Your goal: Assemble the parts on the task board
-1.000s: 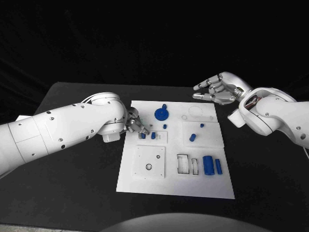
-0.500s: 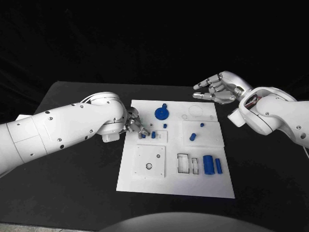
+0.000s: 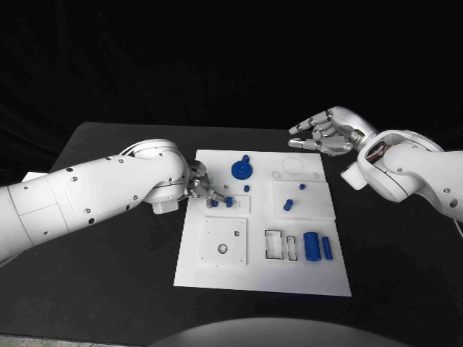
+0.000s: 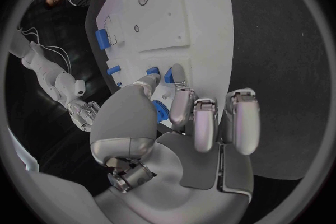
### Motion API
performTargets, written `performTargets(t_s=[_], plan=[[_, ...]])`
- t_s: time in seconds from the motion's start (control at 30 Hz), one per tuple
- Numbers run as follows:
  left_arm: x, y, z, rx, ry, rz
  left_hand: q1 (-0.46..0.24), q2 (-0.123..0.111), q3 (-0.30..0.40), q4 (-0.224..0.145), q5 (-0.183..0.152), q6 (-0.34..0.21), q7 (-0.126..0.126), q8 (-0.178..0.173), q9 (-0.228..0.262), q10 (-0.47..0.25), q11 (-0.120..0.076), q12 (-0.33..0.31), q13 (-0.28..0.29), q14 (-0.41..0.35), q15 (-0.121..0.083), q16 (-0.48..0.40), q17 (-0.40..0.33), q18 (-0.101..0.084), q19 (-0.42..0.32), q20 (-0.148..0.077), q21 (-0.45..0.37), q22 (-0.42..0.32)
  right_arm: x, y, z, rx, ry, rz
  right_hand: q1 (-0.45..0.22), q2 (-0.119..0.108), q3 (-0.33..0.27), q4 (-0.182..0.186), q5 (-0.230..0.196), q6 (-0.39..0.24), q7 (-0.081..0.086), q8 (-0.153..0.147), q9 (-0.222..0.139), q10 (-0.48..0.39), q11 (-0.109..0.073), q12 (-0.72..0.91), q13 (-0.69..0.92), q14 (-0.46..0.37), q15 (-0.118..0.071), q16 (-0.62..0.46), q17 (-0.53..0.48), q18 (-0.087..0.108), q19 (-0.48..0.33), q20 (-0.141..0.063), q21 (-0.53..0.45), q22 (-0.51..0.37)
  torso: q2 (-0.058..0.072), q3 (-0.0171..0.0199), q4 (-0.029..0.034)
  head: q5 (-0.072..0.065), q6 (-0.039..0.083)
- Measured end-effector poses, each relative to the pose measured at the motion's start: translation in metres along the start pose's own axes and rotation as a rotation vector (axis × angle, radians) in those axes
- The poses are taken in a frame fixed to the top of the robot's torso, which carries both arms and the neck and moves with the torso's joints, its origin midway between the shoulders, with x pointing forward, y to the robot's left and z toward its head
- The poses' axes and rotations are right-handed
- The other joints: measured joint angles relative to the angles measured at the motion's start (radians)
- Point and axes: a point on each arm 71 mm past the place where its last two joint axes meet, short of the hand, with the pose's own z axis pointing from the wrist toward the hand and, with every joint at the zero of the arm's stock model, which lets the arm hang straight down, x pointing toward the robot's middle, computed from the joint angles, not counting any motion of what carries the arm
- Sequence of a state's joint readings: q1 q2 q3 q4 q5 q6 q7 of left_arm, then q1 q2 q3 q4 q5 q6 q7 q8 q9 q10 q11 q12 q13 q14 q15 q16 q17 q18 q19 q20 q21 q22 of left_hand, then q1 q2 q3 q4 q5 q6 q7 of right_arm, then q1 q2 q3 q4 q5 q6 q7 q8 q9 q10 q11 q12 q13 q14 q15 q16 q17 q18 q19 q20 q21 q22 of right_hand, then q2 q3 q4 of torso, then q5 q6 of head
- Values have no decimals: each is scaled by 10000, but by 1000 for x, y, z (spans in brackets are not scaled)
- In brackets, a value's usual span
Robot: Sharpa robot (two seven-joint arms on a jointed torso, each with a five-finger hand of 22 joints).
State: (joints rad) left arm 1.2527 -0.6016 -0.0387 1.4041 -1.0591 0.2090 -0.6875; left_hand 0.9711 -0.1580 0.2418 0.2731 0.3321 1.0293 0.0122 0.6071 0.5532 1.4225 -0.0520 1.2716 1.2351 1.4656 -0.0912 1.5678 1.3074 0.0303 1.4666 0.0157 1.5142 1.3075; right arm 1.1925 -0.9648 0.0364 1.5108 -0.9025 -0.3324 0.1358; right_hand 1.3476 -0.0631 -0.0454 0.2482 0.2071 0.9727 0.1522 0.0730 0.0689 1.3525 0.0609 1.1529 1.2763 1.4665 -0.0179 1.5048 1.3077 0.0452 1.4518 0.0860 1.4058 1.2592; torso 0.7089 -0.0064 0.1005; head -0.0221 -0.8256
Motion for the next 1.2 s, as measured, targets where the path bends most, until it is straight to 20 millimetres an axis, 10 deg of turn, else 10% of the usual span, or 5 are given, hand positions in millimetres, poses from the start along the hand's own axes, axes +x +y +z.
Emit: performTargets(t_s=[0.33, 0.53, 0.73, 0.93, 1.2], plan=[[-11, 14, -9, 75, -354, -733, 400, 24, -1139, 161, 0, -579, 218, -80, -109, -799, 175, -1131, -1190, 0, 0, 0, -1, 54, 0, 0, -1020, 0, -1, -1, 0, 15, -13, -5, 0, 0, 0, 0, 0, 0, 0, 0, 8, 0, 0, 0, 1, 0, 0, 0, -1, 0, 0, 0, 0, 0, -5, -1, -1, -52, 18], [-24, 19, -13, 1147, -776, -2513, 977, 319, -2476, 196, 0, -2044, 849, -372, -404, -3609, 763, -4167, -4253, -181, 478, -1921, -165, 1115, -2013, 424, -5606, -3771, -1, -2, 0, 36, -21, -4, 0, 0, 0, 0, 0, 0, 0, 0, 8, 0, 0, 0, 1, 0, 0, 0, -2, 0, 0, 0, 0, 1, -10, 5, 5, -95, 55], [-34, 14, -13, 2734, -1384, -3835, 2183, 662, -2824, 181, -80, -2995, 1519, -752, -1068, -5484, 1396, -5437, -5513, -2695, 1075, -6548, -4293, 1414, -3312, 954, -9059, -6596, 1, -4, 0, 75, -9, 12, 0, 0, 0, 0, 0, 0, 0, 0, 7, 0, 0, 0, 2, 0, 0, 0, -2, 0, 0, 0, 0, 1, -8, 0, 10, -129, 92], [-36, -7, -10, 4120, -2104, -3497, 4192, 905, -2376, -376, -126, -3064, 1573, -1244, -1933, -5997, 1562, -6658, -6980, -3031, 1170, -7687, -5471, 1415, -3059, 1134, -10084, -7482, 1, -5, 0, 96, -2, 26, 0, 0, 0, 0, 0, 0, 0, 0, 6, 0, 0, 0, 2, 0, 0, 0, -3, 1, 0, 0, 0, 0, -7, -7, 12, -165, 184], [-30, -36, 1, 5361, -3523, -1224, 5727, 607, -1324, -893, -1832, -1822, 1276, -2219, -3115, -5062, 1290, -7864, -8742, -1511, 910, -5953, -4144, 1415, -1964, 814, -9930, -7587, 4, -5, 1, 93, 38, 64, 0, 0, 0, 0, 0, 0, 0, 0, 5, 0, 0, 0, -13, 0, 0, 0, -3, 0, 0, 0, 0, -14, 2, -18, 2, -279, 289]])
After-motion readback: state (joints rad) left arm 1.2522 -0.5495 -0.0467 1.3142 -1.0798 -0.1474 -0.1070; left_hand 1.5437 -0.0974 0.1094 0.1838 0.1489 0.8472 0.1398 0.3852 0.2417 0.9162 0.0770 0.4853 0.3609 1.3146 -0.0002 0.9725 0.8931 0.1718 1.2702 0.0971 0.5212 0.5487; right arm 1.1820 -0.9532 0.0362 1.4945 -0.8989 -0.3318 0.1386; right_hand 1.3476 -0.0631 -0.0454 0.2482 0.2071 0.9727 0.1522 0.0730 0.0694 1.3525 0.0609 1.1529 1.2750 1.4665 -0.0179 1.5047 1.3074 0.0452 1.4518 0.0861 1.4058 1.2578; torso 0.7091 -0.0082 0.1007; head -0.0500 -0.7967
